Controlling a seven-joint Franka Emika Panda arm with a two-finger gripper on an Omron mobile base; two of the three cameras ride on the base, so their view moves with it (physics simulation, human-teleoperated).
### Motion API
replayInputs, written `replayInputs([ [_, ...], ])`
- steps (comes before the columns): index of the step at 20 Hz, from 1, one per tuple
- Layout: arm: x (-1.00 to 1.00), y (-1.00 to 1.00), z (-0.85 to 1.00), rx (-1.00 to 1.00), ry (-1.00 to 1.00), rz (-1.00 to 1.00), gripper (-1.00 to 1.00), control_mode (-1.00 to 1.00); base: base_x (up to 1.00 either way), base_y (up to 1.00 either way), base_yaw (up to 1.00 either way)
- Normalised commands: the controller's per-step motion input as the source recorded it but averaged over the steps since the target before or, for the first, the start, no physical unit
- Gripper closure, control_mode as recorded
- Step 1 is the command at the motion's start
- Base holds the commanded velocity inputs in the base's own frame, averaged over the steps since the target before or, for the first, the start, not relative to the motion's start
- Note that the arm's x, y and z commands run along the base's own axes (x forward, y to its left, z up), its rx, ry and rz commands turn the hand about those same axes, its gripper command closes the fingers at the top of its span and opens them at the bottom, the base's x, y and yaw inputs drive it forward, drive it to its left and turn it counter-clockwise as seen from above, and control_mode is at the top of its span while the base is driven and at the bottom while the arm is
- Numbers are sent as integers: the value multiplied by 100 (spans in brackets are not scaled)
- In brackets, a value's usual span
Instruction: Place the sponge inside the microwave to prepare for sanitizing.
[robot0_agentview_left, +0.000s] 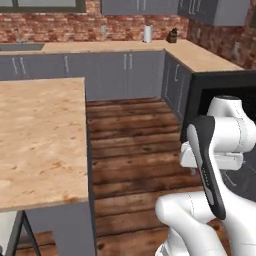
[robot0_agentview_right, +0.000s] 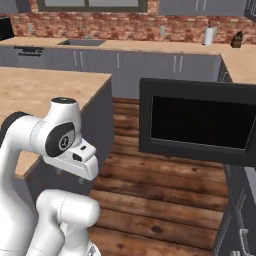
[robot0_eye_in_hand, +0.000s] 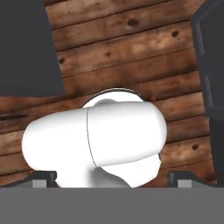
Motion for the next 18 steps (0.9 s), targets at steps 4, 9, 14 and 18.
replayInputs([
  [4,0,0,0,0,0,0,-100,100,3,7,33],
  [9,0,0,0,0,0,0,-100,100,26,24,3],
  [14,0,0,0,0,0,0,-100,100,73,49,-2],
  [18,0,0,0,0,0,0,-100,100,84,52,-7],
])
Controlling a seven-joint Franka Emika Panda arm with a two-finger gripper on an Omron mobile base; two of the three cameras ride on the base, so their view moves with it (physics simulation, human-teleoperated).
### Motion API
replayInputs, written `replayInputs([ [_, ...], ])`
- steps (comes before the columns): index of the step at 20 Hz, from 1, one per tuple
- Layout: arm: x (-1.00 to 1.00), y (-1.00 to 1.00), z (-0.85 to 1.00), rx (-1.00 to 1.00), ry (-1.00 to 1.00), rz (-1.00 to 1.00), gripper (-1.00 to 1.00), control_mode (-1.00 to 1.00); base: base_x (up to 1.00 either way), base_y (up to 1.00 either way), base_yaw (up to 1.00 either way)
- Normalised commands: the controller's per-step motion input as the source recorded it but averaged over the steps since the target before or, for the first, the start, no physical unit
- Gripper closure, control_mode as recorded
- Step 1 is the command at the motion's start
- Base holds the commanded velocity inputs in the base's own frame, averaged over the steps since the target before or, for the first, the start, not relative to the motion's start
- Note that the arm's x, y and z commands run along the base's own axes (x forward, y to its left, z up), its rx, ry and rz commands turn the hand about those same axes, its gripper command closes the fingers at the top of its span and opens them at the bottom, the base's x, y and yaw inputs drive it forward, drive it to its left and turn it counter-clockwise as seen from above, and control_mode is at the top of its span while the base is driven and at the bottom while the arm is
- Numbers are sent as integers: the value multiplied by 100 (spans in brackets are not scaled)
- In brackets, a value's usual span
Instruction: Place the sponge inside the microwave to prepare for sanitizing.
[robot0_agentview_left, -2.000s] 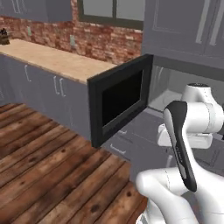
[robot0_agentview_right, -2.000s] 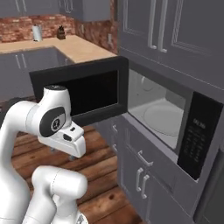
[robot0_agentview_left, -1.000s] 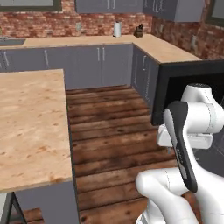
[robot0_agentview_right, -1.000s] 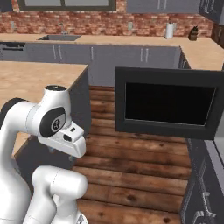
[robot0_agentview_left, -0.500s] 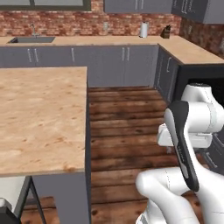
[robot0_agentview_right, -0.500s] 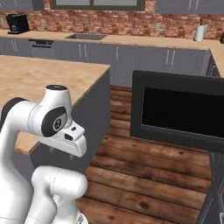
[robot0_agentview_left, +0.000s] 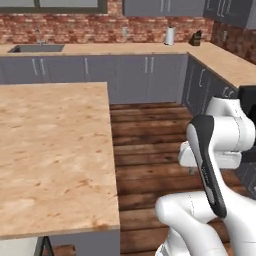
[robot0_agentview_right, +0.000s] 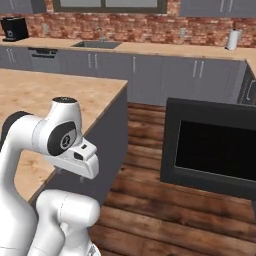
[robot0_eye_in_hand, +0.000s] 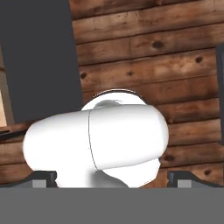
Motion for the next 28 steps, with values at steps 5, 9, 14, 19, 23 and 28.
replayInputs([
  [5,0,0,0,0,0,0,-100,100,35,6,0],
  [9,0,0,0,0,0,0,-100,100,69,6,-5],
  [14,0,0,0,0,0,0,-100,100,86,10,-4],
  [19,0,0,0,0,0,0,-100,100,87,8,-5],
  [23,0,0,0,0,0,0,-100,100,79,38,-11],
  [28,0,0,0,0,0,0,-100,100,63,36,-13],
])
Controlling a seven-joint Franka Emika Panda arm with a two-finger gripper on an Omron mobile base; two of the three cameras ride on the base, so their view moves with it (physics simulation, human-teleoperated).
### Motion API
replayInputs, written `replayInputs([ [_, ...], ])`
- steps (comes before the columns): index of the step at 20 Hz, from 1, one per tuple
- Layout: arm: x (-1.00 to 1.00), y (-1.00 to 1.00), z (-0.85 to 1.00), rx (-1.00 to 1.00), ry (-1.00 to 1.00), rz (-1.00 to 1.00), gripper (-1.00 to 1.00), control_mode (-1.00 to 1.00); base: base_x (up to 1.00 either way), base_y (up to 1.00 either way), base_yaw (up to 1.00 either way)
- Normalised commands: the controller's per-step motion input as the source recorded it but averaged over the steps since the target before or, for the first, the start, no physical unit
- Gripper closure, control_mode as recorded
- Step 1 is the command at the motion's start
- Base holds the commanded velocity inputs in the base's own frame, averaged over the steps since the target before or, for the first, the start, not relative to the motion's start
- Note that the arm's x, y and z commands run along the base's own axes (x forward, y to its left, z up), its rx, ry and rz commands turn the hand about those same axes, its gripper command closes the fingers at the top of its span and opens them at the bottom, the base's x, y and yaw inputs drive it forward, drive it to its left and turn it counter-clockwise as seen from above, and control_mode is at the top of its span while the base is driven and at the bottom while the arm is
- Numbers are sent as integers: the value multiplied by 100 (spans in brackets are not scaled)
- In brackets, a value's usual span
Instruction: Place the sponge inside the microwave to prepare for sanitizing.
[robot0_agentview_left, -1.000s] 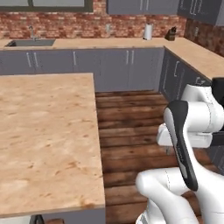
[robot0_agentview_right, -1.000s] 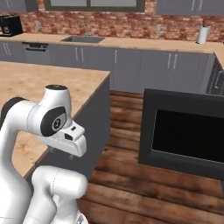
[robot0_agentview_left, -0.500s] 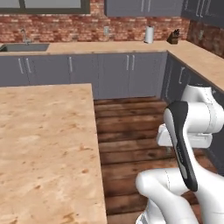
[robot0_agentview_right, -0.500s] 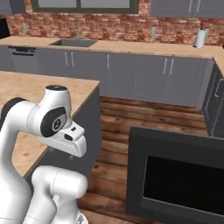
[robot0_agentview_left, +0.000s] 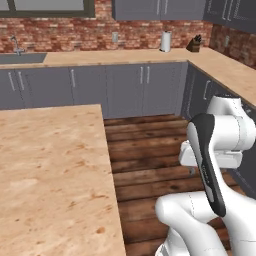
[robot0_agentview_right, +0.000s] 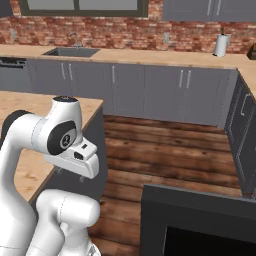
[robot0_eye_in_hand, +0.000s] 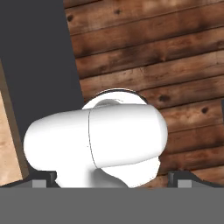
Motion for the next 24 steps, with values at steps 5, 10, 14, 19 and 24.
replayInputs([
  [5,0,0,0,0,0,0,-100,100,83,7,-1],
  [10,0,0,0,0,0,0,-100,100,90,26,0],
  [14,0,0,0,0,0,0,-100,100,97,33,-3],
  [19,0,0,0,0,0,0,-100,100,86,22,-15],
  [24,0,0,0,0,0,0,-100,100,95,23,-45],
])
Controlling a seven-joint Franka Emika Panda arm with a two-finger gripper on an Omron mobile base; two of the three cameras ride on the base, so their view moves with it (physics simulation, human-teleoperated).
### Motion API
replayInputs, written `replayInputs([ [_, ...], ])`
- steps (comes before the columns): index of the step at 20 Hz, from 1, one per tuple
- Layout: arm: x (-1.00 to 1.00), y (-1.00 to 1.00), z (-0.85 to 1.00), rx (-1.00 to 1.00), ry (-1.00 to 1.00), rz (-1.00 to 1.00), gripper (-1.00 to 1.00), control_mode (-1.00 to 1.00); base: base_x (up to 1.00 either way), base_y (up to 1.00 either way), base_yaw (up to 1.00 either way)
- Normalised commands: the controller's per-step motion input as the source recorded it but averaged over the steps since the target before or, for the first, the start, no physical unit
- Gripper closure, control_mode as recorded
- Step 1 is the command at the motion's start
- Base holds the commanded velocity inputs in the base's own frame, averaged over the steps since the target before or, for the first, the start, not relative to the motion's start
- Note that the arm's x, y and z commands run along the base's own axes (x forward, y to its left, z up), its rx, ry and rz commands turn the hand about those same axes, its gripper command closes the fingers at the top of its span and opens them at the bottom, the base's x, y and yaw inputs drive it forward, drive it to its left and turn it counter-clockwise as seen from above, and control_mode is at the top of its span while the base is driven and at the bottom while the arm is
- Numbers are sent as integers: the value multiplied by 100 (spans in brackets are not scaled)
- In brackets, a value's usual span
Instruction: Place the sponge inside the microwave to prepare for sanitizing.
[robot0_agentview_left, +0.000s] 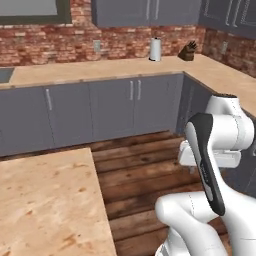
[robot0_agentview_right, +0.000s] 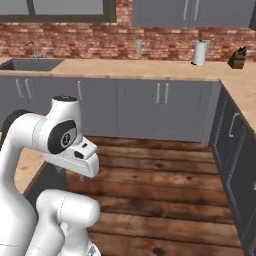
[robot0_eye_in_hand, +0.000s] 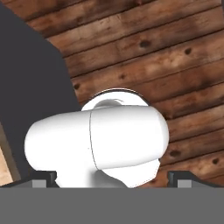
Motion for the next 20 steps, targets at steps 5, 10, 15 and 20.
replayInputs([
  [5,0,0,0,0,0,0,-100,100,81,1,-63],
  [10,0,0,0,0,0,0,-100,100,88,0,-61],
  [15,0,0,0,0,0,0,-100,100,82,3,-65],
  [20,0,0,0,0,0,0,-100,100,75,0,-72],
])
